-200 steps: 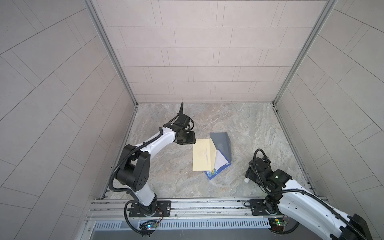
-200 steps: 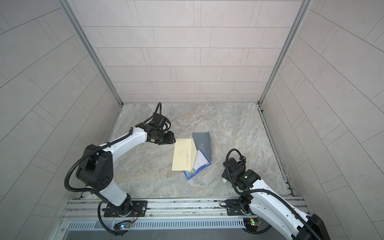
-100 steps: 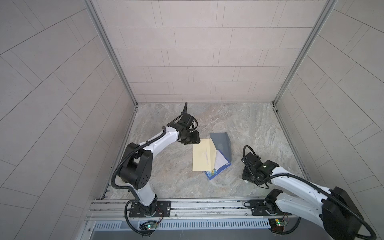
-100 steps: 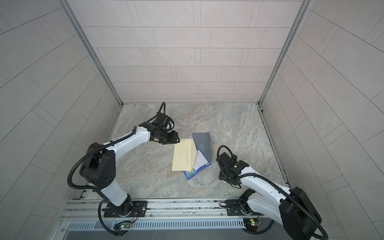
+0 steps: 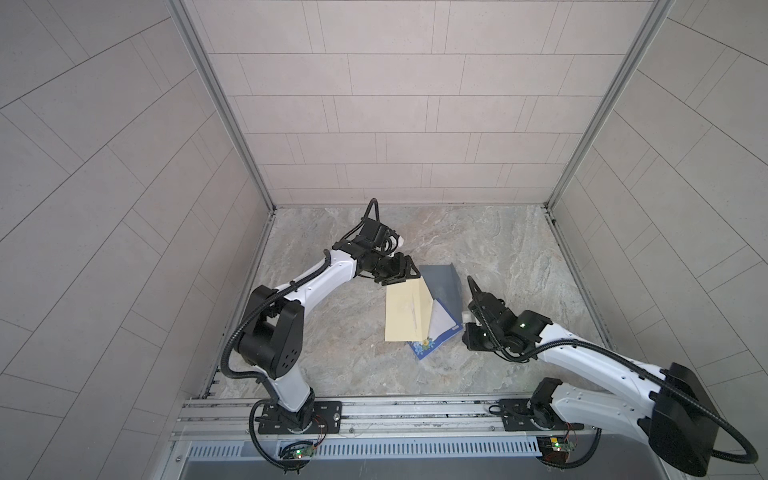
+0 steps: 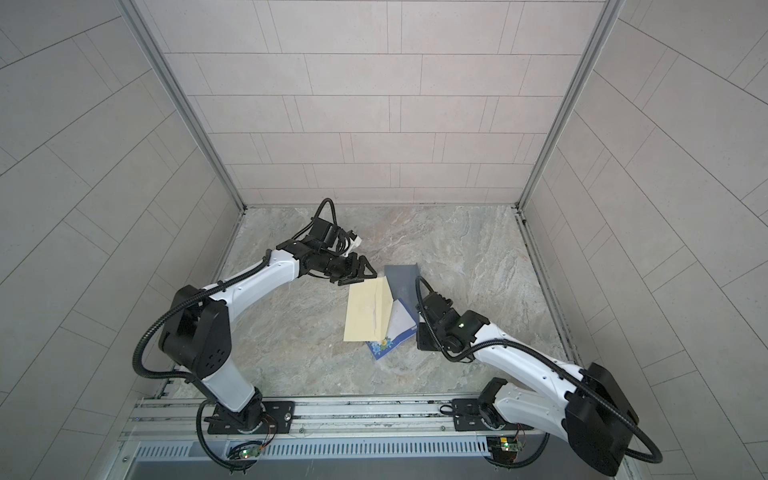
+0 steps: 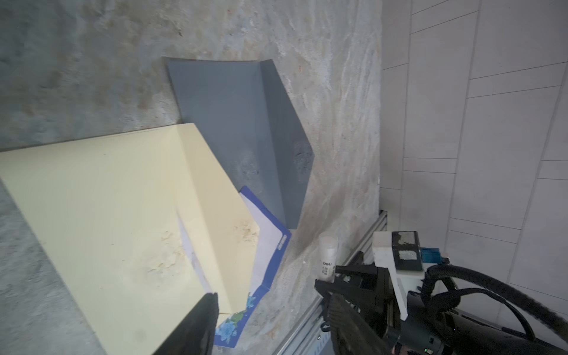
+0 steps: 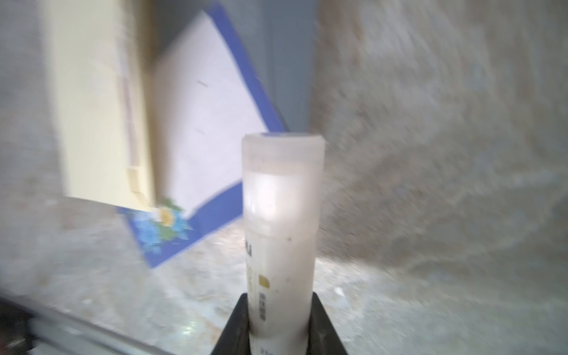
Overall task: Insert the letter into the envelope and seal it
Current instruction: 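Lift the glue stick toward the left gripper while the left approaches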
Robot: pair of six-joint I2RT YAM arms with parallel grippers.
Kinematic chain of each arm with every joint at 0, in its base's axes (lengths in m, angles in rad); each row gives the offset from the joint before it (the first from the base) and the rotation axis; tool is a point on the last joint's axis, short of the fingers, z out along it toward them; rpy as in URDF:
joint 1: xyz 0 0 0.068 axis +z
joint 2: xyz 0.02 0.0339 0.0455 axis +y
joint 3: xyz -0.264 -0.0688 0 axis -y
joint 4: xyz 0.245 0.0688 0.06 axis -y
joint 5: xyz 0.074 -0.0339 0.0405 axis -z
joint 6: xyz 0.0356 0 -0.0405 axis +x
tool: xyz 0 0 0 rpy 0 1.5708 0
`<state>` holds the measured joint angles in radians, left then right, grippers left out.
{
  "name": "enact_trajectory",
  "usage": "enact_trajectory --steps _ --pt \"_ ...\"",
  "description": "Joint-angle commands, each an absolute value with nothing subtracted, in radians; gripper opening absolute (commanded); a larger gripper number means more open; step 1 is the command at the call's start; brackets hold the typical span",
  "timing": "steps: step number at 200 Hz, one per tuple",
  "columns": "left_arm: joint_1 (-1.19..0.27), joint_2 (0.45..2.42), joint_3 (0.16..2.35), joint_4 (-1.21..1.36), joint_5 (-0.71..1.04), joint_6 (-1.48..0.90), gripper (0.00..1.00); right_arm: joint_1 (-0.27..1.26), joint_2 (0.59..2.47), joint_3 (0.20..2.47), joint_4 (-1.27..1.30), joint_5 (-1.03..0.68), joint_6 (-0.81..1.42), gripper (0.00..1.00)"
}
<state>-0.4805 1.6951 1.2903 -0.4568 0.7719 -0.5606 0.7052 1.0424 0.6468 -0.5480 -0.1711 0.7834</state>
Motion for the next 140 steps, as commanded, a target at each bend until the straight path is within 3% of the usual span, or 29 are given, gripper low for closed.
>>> enact_trajectory --steps 1,29,72,113,140 --pt "-0.492 1.656 1.312 -0.416 0.925 -0.573 0.73 0.694 1.023 0.719 -0.402 -0.334 0.633 0.04" --pt "-0.492 1.609 1.260 -0.278 0.981 -0.654 0.83 0.692 1.105 0.831 -0.406 -0.457 0.565 0.02" --pt "-0.493 1.573 1.197 -0.213 1.012 -0.697 0.84 0.683 1.238 0.966 -0.414 -0.507 0.503 0.01" --pt "-0.495 1.567 1.169 -0.215 1.008 -0.696 0.70 0.673 1.338 1.068 -0.390 -0.536 0.482 0.00" --pt "-0.494 1.577 1.177 -0.218 1.006 -0.699 0.52 0.668 1.384 1.126 -0.396 -0.540 0.466 0.00"
